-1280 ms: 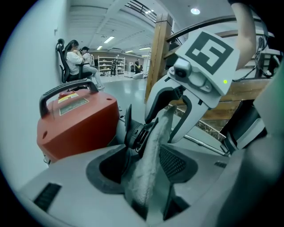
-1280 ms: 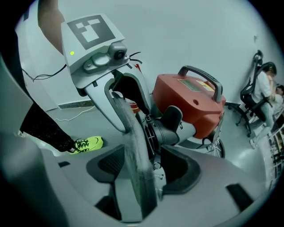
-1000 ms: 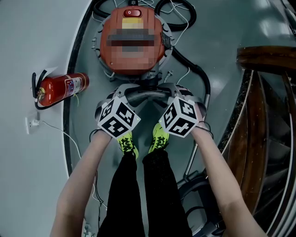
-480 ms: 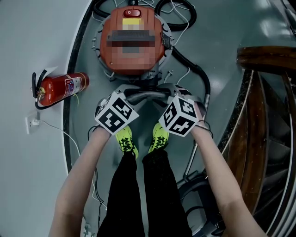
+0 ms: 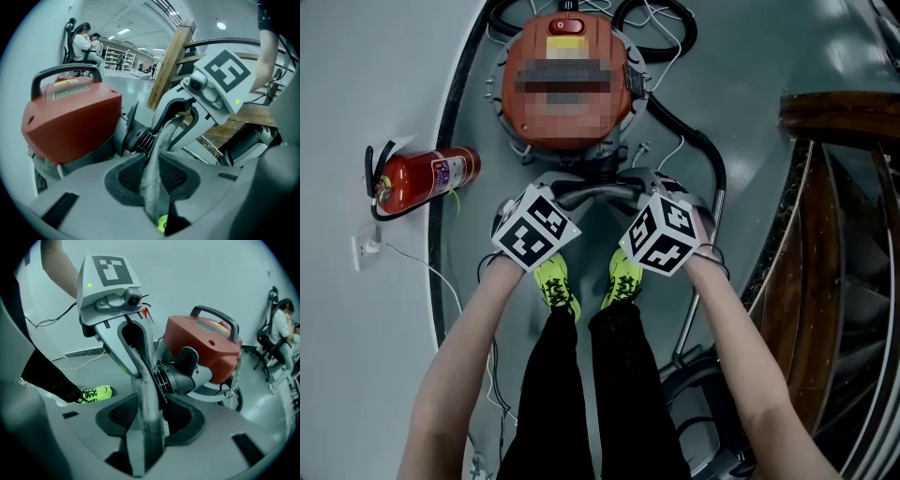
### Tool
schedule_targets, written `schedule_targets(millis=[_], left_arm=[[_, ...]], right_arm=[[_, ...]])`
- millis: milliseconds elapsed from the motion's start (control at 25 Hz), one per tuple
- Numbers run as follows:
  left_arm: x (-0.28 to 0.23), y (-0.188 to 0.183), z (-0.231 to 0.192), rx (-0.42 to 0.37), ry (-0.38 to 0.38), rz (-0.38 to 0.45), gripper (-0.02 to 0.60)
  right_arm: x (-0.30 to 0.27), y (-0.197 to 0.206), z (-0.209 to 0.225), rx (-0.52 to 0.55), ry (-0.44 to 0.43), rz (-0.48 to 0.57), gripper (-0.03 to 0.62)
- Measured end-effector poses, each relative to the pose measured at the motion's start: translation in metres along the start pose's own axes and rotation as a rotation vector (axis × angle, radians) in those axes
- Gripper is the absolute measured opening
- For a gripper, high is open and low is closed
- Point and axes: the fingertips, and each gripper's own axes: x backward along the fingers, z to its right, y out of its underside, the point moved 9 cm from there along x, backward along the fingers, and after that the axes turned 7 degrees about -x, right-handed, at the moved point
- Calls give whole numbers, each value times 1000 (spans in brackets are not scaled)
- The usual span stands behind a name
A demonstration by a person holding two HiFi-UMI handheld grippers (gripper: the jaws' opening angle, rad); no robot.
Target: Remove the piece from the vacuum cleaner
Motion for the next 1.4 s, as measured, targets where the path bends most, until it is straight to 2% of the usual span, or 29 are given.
schedule_targets(millis=[360, 720, 880, 1400], left_arm=[[1, 0, 3, -10, -9, -30, 64], [2, -2, 9, -49, -7, -66, 60], [4, -1, 11, -38, -10, -61, 58], [5, -3, 15, -45, -39, -51, 58]], right_arm=[[1, 0, -2, 1, 27, -4, 178], [5, 3, -8, 11, 40, -20, 108], [7, 3, -9, 26, 42, -26, 71], [8, 3, -14, 20, 70, -20, 64]])
